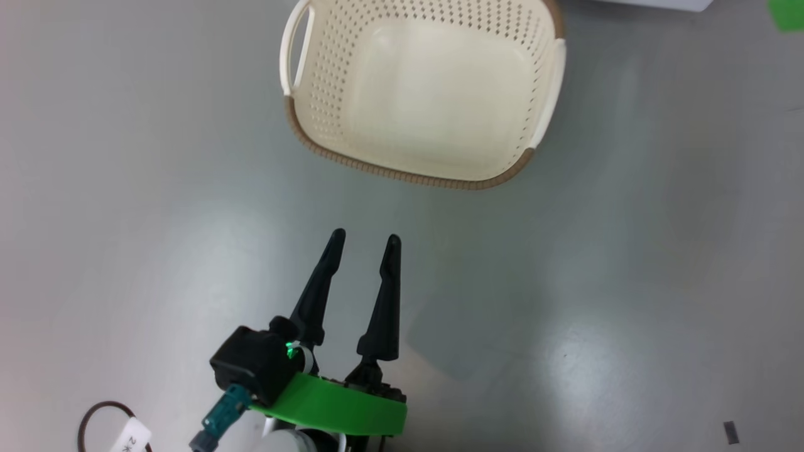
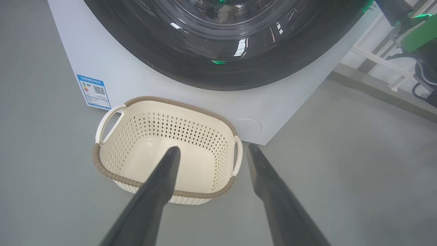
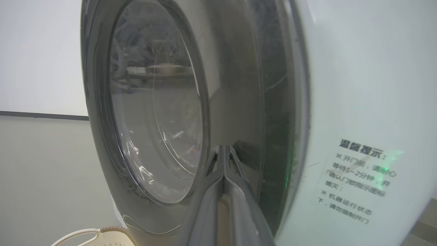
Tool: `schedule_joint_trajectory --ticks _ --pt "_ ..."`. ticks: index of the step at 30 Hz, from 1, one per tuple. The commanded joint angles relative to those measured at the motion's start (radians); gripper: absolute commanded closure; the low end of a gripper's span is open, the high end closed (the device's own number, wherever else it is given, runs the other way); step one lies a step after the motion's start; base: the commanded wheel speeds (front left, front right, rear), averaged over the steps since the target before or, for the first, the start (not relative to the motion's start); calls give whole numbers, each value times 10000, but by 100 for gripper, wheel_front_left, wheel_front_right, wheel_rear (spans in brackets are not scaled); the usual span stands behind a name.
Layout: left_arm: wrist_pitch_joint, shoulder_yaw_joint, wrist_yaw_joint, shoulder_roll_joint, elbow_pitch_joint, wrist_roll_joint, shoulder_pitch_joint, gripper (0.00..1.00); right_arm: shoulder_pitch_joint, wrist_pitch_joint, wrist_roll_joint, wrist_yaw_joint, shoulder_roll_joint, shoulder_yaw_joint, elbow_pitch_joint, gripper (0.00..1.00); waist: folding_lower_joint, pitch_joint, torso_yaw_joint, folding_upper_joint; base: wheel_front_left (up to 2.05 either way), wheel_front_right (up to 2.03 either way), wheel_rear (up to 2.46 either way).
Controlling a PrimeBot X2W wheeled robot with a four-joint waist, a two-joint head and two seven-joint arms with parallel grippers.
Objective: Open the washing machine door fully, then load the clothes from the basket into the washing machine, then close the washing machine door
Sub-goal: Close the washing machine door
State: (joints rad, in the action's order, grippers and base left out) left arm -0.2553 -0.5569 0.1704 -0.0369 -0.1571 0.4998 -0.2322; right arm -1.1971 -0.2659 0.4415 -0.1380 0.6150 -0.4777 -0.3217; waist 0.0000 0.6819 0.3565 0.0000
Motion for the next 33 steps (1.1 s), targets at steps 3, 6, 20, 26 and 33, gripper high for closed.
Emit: schedule_joint_trajectory --ticks 3,6,20,26,33 --pt "-65 459 -131 -133 163 -192 -3 0 1070 41 48 73 -366 310 589 92 0 -596 -461 0 0 0 0" --pt "-65 723 -219 -133 478 -298 31 0 1901 41 -28 73 -655 527 1014 65 0 -1058 -759 0 0 0 0" --pt "-65 2252 -985 -133 1798 -528 644 0 5486 41 -629 73 -1730 1531 2460 0 0 -3486 -2263 0 0 0 0" --pt "-65 2864 -1284 -133 2109 -599 1039 0 6816 41 -902 73 -2013 1891 2739 0 0 -4398 -2762 0 0 0 0" --pt "-65 3314 -1537 -133 2294 -616 1378 0 8210 41 -1090 73 -2128 2342 2986 0 0 -5153 -2996 0 0 0 0"
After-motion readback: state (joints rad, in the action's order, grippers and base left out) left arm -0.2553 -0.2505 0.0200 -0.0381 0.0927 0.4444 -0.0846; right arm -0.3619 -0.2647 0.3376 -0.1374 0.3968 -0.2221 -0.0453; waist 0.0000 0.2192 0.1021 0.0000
